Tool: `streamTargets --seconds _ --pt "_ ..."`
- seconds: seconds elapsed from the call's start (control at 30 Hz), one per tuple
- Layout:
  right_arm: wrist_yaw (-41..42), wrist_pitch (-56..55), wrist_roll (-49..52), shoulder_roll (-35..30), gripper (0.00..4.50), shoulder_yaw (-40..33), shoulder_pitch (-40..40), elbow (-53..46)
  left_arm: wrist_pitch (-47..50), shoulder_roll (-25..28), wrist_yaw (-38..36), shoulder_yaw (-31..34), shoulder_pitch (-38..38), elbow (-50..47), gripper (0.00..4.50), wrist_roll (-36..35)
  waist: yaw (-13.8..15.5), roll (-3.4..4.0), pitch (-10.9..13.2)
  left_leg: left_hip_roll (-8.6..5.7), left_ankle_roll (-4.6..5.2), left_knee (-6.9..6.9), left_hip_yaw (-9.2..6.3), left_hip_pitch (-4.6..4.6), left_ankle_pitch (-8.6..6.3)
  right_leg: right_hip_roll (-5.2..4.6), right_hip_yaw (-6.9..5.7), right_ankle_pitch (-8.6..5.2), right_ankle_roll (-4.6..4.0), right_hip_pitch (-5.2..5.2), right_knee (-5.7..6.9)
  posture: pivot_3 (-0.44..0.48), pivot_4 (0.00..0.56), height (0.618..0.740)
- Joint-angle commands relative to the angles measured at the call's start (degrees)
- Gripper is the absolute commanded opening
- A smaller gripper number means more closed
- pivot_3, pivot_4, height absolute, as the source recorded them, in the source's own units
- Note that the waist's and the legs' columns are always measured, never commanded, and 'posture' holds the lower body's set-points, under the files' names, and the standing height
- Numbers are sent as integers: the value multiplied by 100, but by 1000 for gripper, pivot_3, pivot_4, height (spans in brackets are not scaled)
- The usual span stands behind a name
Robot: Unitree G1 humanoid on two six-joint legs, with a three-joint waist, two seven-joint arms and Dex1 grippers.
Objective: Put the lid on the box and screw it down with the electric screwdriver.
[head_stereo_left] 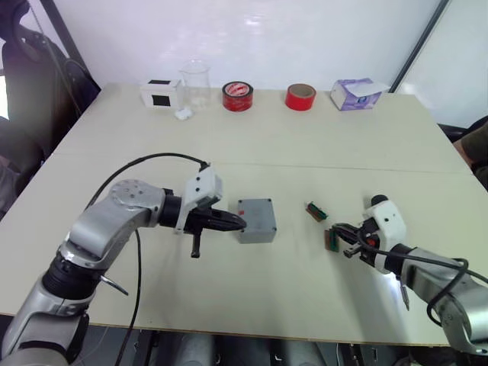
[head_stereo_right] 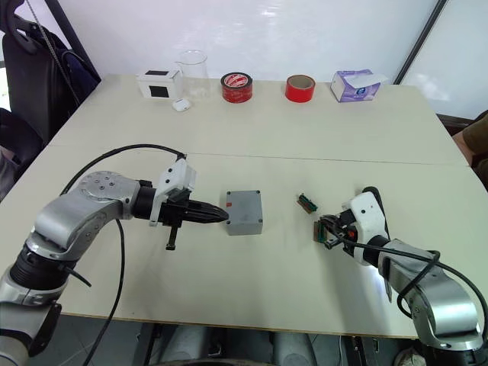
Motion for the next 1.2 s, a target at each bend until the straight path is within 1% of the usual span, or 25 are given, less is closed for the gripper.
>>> streamTargets --seconds 0.03,0.17,0.2,0.3,0.4,0.57,0.67,0.97,1.2 --pt "90 59 138 -219 81 -146 -274 -336 -81 -43 19 232 -67 126 0 -110 -1 0 0 0 0 0 0 0 0 0 0 0 0 0 0 0 150 740" --pt "185 189 333 -393 81 -140 -687 -520 -112 31 -11 304 -73 304 0 -80 -12 1 1 1 0 0 -1 0 0 2 -1 0 0 0 0 0 150 740" --pt "206 249 465 -313 81 67 -1082 -580 -131 107 -6 353 -22 384 0 -25 -9 0 1 1 0 0 -1 0 0 2 -1 0 1 -1 1 0 150 740" --pt "178 297 581 -19 81 642 -1897 -520 -160 232 9 433 101 527 0 55 -65 3 1 6 0 0 -3 2 0 4 1 3 1 -5 2 0 150 740" --pt "114 224 469 242 81 1027 -2256 -252 -177 260 49 445 196 535 0 54 -104 1 1 8 0 -1 -5 2 0 9 -2 4 4 -4 5 0 150 740" --pt "188 -185 95 554 81 1695 -2570 314 -149 227 231 543 346 456 0 30 -95 0 1 2 0 -1 1 -7 0 -4 -6 10 13 -5 3 0 150 740" --pt "240 -386 -56 640 81 1855 -2623 550 -135 180 388 617 402 435 0 31 -112 0 1 -1 0 0 1 -6 0 -7 -3 10 13 -5 2 0 150 740" --pt "433 -681 -329 702 81 2098 -2605 824 -178 226 515 661 527 370 0 17 -124 1 1 1 0 -1 1 -4 0 -4 -5 11 16 -5 6 0 150 740" --pt "427 -703 -398 869 81 2121 -2652 844 -184 201 545 587 533 316 0 47 -124 1 1 1 0 -1 1 -4 0 -4 -6 11 16 -5 8 0 150 740"
